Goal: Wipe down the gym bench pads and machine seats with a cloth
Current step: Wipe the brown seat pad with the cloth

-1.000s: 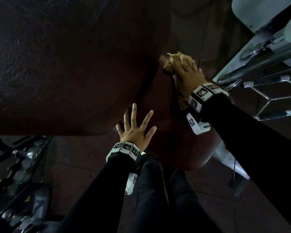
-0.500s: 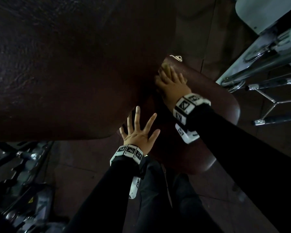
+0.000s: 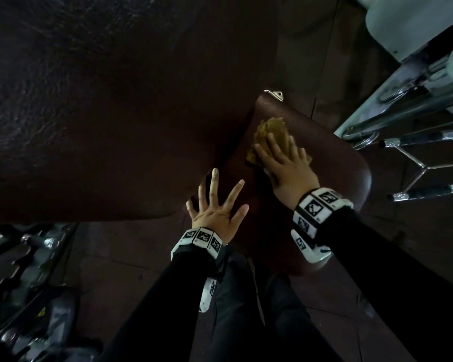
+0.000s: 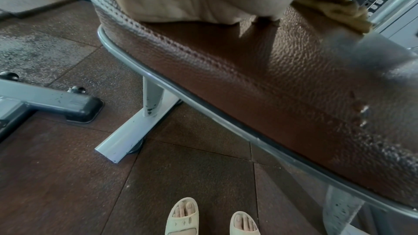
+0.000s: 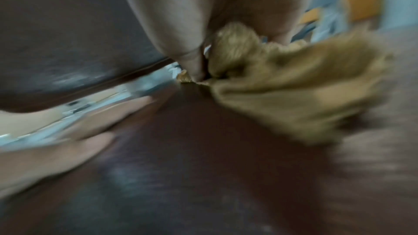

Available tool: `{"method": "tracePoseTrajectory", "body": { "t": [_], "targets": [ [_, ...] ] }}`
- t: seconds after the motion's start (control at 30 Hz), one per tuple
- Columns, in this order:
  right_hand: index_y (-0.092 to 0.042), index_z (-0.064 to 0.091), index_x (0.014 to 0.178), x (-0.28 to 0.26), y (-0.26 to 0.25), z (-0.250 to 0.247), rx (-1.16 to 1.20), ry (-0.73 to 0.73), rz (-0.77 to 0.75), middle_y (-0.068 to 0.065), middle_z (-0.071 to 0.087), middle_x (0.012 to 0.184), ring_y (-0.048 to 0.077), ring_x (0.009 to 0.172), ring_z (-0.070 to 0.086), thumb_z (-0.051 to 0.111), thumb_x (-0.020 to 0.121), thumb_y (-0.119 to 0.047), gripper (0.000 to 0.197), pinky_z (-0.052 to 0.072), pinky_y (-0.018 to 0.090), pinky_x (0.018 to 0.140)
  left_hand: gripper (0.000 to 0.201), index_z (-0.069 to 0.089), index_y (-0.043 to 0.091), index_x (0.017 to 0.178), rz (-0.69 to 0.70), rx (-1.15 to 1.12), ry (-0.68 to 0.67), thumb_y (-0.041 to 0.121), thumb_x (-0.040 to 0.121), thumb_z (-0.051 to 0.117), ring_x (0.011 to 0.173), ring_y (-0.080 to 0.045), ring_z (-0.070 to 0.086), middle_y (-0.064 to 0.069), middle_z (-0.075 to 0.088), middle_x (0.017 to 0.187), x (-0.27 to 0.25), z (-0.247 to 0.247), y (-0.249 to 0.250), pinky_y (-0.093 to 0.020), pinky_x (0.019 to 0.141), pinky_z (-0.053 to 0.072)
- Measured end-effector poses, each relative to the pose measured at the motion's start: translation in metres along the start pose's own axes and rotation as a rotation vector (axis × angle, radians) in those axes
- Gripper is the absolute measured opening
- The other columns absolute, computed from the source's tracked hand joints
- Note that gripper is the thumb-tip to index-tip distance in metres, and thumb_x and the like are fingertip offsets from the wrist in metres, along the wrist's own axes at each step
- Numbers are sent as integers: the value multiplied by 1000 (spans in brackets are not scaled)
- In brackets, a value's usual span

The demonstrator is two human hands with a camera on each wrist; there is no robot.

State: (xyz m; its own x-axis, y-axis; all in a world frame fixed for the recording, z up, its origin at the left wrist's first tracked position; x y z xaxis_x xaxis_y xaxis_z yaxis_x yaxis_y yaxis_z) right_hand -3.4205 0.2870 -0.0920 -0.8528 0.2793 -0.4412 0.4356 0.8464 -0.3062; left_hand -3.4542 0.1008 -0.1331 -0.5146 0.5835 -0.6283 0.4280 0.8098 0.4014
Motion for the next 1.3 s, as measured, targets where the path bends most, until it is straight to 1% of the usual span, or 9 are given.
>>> {"method": "tracePoseTrajectory", "body": {
  "t": [0.23,0.37,0.53,0.67,0.83,0.97,1.03,1.1,1.3],
  "targets": [
    [-32,26,145,65,-14,-16,-111,35,-107,-7,7,158,29,145,-3,36,98,-34,48,3,49,115,55,-22,71,126,-4,6,-10,79,80,7,125,-16,-42,20,-53,135,1,-1,1,-38,78,-38],
    [-38,21,145,79,14,-33,-21,36,-64,-11,3,158,30,145,-1,37,96,-39,51,7,51,114,54,-22,72,125,-7,-6,-3,80,79,6,125,-15,-42,21,-53,135,1,0,1,-39,79,-38],
    [-44,6,146,43,48,-29,80,97,133,-9,0,158,30,145,-3,31,98,-42,54,3,52,114,55,-20,71,127,-1,1,18,80,79,6,127,-16,-41,21,-52,136,1,1,0,-40,81,-36],
    [-41,9,147,-4,31,-7,133,182,204,-8,-1,158,31,144,-7,35,98,-37,56,-2,52,113,56,-21,70,128,2,7,9,79,79,6,127,-17,-41,20,-53,135,1,2,-1,-44,85,-34],
    [-37,4,148,-53,-20,31,254,12,124,-14,-17,152,21,138,-26,33,97,-42,59,-16,42,109,56,-23,70,126,-17,18,-20,76,80,9,130,-15,-39,21,-53,135,-1,-4,2,-51,97,-23],
    [-31,14,148,-74,-14,29,411,71,112,-19,-5,152,4,137,-19,30,99,-37,53,-13,36,110,61,5,44,147,-63,91,163,62,91,21,143,-24,-17,0,-21,157,-11,-17,23,-59,111,-6],
    [-28,17,148,-79,13,20,338,190,242,-8,1,157,10,142,-11,32,98,-35,53,-8,40,113,68,19,23,149,-37,77,284,57,92,30,146,-28,-5,-13,1,159,-16,-23,46,-56,113,-5],
    [-26,13,149,-82,46,14,241,222,405,4,-3,158,22,145,-7,34,97,-41,58,-3,47,114,72,23,16,148,39,108,331,56,88,31,147,-27,0,-12,10,159,-16,-20,74,-55,114,-5],
    [-31,2,149,-73,94,18,309,137,533,4,-14,157,25,144,-11,43,91,-52,74,-3,54,114,82,-6,28,151,54,185,219,69,88,28,144,-21,-20,-5,-22,157,11,3,109,-50,114,-13]
  ]
}}
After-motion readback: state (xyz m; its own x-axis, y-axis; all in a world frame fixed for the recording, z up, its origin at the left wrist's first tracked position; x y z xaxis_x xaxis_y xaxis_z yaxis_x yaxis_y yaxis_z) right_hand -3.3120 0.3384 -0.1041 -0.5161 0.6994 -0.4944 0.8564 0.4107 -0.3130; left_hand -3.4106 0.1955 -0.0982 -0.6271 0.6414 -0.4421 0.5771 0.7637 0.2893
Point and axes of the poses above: each hand's wrist, its own x-axis towards the middle knuckle, its own z-axis out of the palm, y = z × x, the point moved 4 cm from there along x, towards the middle knuckle
